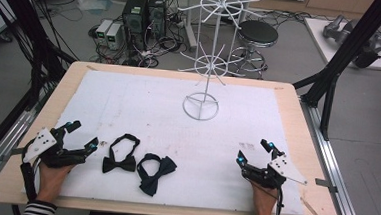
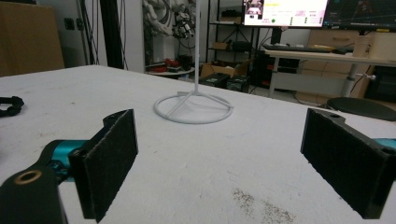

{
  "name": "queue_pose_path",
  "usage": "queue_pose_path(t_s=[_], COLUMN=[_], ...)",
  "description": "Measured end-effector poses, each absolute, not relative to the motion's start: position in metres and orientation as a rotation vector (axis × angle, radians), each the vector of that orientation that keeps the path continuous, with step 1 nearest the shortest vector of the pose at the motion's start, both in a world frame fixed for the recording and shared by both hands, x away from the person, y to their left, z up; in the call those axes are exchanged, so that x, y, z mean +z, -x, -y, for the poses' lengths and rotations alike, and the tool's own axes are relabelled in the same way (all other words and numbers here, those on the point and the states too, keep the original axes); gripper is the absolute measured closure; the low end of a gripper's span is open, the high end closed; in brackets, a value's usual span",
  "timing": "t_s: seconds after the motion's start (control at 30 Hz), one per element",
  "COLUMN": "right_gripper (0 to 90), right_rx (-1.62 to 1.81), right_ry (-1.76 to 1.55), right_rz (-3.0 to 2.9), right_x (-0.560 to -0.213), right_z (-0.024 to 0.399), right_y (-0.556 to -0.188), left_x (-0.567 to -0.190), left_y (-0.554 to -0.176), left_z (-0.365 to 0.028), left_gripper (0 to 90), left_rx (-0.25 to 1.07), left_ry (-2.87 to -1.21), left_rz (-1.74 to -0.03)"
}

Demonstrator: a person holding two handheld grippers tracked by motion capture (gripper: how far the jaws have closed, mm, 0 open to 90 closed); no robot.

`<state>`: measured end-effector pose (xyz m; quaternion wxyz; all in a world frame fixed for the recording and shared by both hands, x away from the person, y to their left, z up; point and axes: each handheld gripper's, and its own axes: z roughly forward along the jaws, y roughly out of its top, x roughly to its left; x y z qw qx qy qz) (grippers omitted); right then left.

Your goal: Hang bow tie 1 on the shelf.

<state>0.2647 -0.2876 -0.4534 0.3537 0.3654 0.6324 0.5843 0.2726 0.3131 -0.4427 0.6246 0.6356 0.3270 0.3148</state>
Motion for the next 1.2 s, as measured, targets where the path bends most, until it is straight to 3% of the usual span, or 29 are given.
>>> queue_pose_path(t_s=[0.5,1.2], right_gripper=[10.4,10.4], right_rx=[1.509,1.506], right_ry=[-0.945,-0.945], right_rz=[-1.635,-1.636], right_x=[-0.453,-0.453], right_z=[0.287,0.288], right_y=[-0.265,-0.265], left_x=[-0.401,-0.355], left_y=[-0.266,-0.266], left_z=[-0.298,-0.261], left_gripper=[10.2,10.2], left_rx=[0.684,0.521], left_ry=[-1.624,-1.847], left_rz=[-0.709,-0.609])
